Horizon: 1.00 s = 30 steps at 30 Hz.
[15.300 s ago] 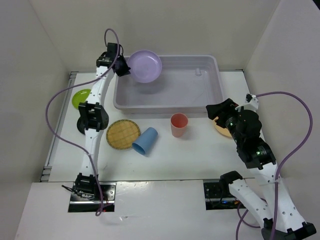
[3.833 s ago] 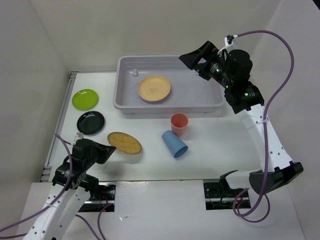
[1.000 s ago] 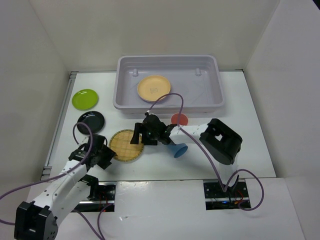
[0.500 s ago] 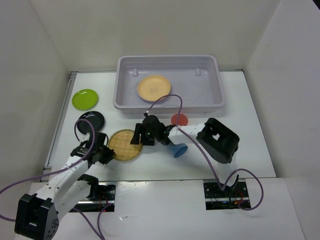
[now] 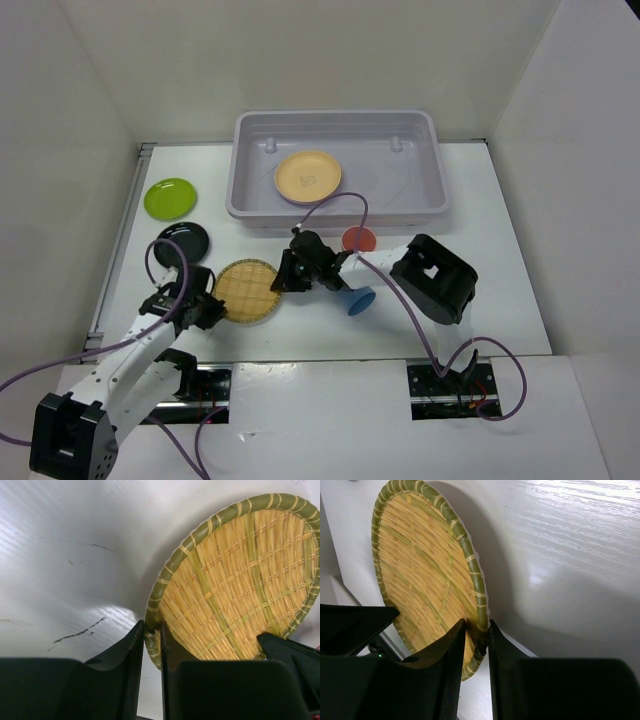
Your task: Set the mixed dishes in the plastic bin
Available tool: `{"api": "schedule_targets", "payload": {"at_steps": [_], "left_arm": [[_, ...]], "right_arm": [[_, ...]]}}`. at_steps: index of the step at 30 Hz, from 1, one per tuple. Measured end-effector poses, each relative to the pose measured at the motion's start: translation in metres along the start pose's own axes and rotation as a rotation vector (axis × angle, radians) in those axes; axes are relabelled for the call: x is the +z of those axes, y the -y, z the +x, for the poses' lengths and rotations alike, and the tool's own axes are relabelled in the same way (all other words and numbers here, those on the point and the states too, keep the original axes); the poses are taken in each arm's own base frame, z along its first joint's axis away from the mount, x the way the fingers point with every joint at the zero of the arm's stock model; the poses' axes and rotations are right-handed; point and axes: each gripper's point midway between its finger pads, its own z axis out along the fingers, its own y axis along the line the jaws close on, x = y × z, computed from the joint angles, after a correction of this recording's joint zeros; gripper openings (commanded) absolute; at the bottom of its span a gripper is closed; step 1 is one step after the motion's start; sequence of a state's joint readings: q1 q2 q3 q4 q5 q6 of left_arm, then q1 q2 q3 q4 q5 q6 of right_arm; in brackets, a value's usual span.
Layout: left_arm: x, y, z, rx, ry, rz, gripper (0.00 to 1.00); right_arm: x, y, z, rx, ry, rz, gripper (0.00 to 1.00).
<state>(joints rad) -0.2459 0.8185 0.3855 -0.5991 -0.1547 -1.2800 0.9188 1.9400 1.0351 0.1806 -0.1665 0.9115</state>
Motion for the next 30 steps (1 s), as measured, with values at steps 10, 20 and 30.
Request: {"api": "schedule_targets", "payload": {"at_steps": [10, 20, 30], "left_arm": [[-0.007, -0.006, -0.001, 0.000, 0.011, 0.002, 0.11], [-0.008, -0.011, 0.001, -0.001, 0.011, 0.004, 0.02], [-0.008, -0.021, 0.007, 0.009, -0.002, 0.004, 0.25]], "right_arm": [[-0.001, -0.009, 0.005, -0.015, -0.027, -0.059, 0.16], [-0.004, -0.015, 0.007, -0.026, -0.053, -0.100, 0.27], [-0.017, -0.039, 0.002, -0.040, -0.060, -0.181, 0.00]]}}
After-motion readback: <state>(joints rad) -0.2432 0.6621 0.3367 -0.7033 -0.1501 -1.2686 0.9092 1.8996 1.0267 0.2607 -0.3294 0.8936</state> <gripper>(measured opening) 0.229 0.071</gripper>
